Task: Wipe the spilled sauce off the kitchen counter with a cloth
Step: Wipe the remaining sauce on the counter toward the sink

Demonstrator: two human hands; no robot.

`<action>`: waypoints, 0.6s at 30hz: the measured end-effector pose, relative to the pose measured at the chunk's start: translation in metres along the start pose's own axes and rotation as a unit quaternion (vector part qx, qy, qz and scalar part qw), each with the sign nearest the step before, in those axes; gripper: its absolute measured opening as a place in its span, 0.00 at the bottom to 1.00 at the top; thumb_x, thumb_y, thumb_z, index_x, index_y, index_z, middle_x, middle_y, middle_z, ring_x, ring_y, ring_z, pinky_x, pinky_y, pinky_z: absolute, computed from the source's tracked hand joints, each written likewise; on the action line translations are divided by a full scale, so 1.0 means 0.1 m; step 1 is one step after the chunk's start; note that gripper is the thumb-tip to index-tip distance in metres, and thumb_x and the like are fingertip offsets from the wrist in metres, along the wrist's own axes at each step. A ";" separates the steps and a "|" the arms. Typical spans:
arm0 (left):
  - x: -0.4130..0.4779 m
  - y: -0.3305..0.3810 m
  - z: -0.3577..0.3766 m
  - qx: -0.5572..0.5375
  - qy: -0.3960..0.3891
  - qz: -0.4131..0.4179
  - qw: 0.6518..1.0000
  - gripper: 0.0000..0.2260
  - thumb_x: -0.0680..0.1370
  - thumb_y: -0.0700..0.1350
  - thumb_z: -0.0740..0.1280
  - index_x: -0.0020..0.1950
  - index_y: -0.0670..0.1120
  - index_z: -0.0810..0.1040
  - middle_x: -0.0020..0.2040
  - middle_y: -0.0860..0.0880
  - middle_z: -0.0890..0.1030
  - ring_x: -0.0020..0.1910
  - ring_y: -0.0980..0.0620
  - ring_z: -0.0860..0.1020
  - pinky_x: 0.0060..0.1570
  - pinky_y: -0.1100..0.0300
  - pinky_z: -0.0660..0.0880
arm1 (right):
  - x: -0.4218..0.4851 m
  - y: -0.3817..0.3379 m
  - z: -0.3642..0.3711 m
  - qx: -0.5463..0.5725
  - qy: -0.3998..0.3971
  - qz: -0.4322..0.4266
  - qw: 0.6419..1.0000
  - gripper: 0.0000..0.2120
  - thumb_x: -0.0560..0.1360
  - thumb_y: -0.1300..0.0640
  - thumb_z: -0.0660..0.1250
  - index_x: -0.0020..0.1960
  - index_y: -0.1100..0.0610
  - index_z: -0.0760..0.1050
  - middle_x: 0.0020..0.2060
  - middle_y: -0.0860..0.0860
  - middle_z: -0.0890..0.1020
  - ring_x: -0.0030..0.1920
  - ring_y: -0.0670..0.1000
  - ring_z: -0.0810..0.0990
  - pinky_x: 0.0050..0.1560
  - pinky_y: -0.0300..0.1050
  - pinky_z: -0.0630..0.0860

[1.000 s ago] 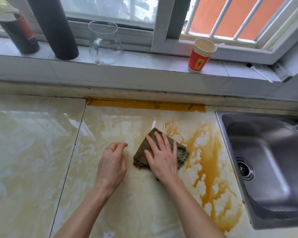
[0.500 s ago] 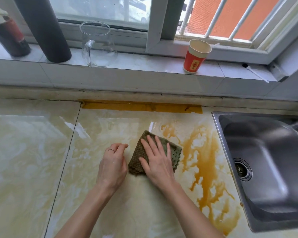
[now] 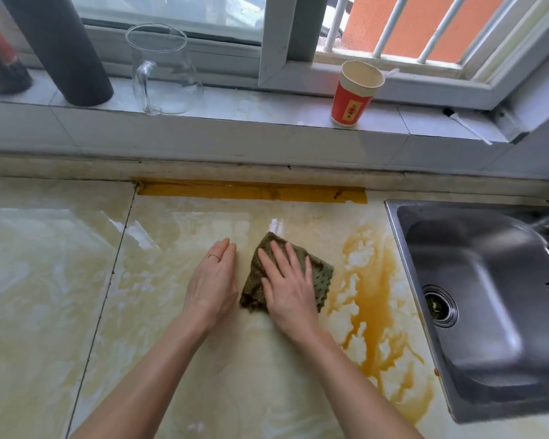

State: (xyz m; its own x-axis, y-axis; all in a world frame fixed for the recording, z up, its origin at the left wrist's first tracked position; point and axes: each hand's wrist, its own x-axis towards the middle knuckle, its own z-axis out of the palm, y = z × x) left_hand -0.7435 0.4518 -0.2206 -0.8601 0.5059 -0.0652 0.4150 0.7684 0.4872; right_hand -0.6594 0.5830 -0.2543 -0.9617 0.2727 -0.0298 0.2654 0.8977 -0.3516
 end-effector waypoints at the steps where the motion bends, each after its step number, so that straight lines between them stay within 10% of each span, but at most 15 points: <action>1: 0.04 0.03 0.01 0.003 -0.001 0.001 1.000 0.24 0.79 0.37 0.54 0.76 0.43 0.57 0.76 0.46 0.59 0.74 0.49 0.58 0.71 0.59 0.57 | 0.06 0.06 -0.01 0.001 0.002 -0.023 1.000 0.25 0.81 0.46 0.45 0.78 0.44 0.55 0.79 0.45 0.53 0.78 0.49 0.45 0.76 0.56 0.39; 7: 0.17 0.15 0.04 0.014 -0.014 0.006 1.000 0.25 0.80 0.37 0.53 0.77 0.43 0.54 0.77 0.47 0.56 0.75 0.50 0.56 0.72 0.61 0.53 | 0.41 0.39 -0.16 0.050 0.083 0.099 0.990 0.24 0.81 0.61 0.57 0.76 0.47 0.63 0.77 0.48 0.60 0.78 0.51 0.51 0.77 0.56 0.41; 14: 0.22 0.18 0.11 0.024 -0.032 -0.004 0.999 0.26 0.79 0.36 0.53 0.77 0.42 0.51 0.78 0.47 0.52 0.76 0.51 0.53 0.72 0.63 0.51 | 0.35 0.14 -0.04 0.047 0.051 -0.034 0.997 0.25 0.79 0.61 0.55 0.74 0.46 0.66 0.76 0.47 0.64 0.78 0.52 0.55 0.76 0.57 0.42; 18: 0.22 0.18 0.11 0.030 -0.034 -0.006 0.999 0.27 0.79 0.35 0.52 0.77 0.43 0.49 0.78 0.48 0.50 0.76 0.51 0.51 0.72 0.62 0.51 | 0.70 0.39 -0.21 0.039 0.072 0.067 0.994 0.25 0.80 0.62 0.57 0.74 0.45 0.67 0.76 0.46 0.62 0.78 0.50 0.54 0.75 0.59 0.41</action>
State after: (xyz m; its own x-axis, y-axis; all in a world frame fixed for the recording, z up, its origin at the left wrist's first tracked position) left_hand -0.7517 0.4804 -0.2226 -0.8442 0.5199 -0.1304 0.4232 0.7958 0.4332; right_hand -0.7147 0.6445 -0.2511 -0.8971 0.4390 0.0508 0.3783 0.8222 -0.4254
